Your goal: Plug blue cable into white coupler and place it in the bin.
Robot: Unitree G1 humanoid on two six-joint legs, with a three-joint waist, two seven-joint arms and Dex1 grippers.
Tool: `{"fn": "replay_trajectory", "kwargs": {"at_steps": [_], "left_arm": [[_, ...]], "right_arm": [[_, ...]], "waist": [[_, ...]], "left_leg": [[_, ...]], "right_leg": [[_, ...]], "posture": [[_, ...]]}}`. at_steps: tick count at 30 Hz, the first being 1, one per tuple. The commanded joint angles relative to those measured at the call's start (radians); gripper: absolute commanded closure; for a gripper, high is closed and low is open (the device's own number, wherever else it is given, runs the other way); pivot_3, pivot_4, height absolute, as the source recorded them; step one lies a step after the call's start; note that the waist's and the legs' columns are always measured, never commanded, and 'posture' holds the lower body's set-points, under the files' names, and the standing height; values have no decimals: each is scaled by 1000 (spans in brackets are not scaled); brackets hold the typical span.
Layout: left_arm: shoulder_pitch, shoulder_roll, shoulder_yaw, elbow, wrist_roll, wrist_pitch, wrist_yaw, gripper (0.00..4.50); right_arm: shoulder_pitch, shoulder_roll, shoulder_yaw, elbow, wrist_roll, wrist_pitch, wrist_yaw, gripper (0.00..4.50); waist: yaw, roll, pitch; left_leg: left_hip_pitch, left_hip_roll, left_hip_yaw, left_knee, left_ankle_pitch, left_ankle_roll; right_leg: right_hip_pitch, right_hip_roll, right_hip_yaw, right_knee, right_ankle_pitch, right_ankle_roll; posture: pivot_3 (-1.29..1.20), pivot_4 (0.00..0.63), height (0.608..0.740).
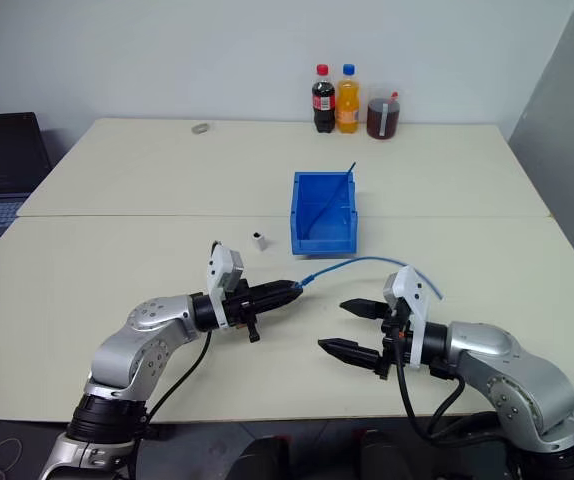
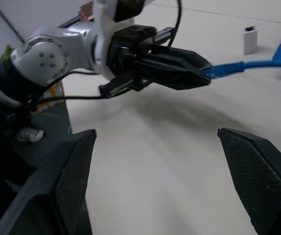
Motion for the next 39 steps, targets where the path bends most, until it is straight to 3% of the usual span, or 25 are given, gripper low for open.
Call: {"fn": "replay_trajectory", "kwargs": {"at_steps": [1,7,19,22,36,39], "left_arm": [[-17,-30,50,-111,-150,126,51,4250],[-16,-17,76,-150,-245,227,94,4250],[6,11,72,-179,-265,240,114,4250],[9,13,71,-184,-266,241,116,4250],[28,43,63,-183,-260,228,97,4250],[29,42,62,-181,-255,219,93,4255]], "right_arm": [[-60,122,-75,82,125,53,-125,295],[-144,156,-95,170,182,78,-166,295],[-219,200,-61,223,245,74,-180,295],[-228,207,-55,233,250,75,-180,826],[-239,202,-42,236,313,107,-157,4159],[-231,193,-34,216,344,123,-143,4362]], "waist": [[-1,0,0],[0,0,0],[0,0,0],[0,0,0],[0,0,0],[0,0,0]], "left_leg": [[0,1,0,0,0,0],[0,0,0,0,0,0],[0,0,0,0,0,0],[0,0,0,0,0,0],[-1,0,1,-1,0,0],[-1,0,1,-1,0,0]], "right_leg": [[0,0,0,0,0,0],[0,0,0,0,0,0],[0,0,0,0,0,0],[0,0,0,0,0,0],[-1,0,1,0,0,0],[-1,0,1,0,0,0]], "posture": [[0,150,740],[0,150,740],[0,150,740],[0,150,740],[0,150,740],[0,150,740]]}}
